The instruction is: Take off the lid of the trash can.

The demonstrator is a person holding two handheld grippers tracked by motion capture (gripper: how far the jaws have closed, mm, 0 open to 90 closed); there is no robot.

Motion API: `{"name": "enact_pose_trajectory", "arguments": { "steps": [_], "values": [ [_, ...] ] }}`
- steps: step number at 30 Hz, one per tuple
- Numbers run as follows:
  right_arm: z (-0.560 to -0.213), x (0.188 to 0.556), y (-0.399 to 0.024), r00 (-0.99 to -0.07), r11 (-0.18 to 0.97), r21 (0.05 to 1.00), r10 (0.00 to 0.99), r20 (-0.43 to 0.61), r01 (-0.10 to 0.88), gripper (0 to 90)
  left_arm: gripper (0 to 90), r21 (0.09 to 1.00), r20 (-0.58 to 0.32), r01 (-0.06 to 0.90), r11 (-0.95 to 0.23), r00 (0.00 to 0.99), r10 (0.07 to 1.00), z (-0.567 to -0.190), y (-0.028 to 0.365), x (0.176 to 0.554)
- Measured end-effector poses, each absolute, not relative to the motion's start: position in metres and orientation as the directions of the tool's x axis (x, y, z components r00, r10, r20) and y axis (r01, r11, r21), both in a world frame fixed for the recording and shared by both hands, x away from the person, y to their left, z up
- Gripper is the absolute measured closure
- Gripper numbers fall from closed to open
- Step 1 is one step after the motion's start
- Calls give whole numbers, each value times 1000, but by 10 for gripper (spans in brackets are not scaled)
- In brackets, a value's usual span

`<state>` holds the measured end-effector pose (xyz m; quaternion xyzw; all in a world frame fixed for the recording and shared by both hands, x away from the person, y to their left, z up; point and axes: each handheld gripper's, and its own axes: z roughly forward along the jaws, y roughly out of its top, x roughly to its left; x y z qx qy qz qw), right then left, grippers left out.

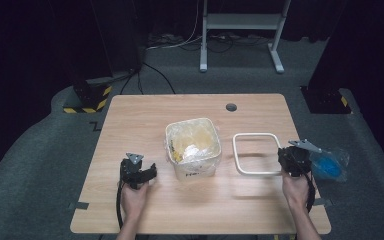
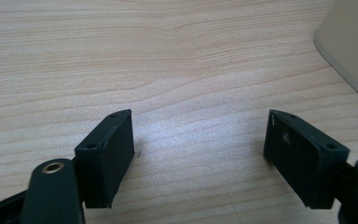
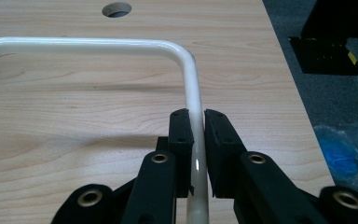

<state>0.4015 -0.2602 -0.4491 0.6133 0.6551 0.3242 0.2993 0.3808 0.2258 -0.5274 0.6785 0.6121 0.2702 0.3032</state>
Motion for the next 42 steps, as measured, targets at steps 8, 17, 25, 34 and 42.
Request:
{"name": "enact_pose_trajectory", "arguments": {
  "steps": [8,17,25,34,42],
  "values": [
    [-460,403,-263,-55,27,787,998,9,616,816,241,742,-3,667,-67,104,995,-527,226,381],
    [-468,407,-269,-28,11,777,1000,8,629,816,240,742,-4,667,-67,104,995,-527,226,381],
    [-476,411,-271,-14,11,776,1000,-4,631,816,241,742,-4,667,-67,104,995,-527,226,381],
    [-484,416,-273,2,12,768,1000,-18,640,815,241,742,-3,666,-68,104,995,-527,226,381],
    [-489,419,-274,8,11,766,1000,-21,643,814,242,743,-3,666,-68,105,995,-527,226,381]
  ]
}}
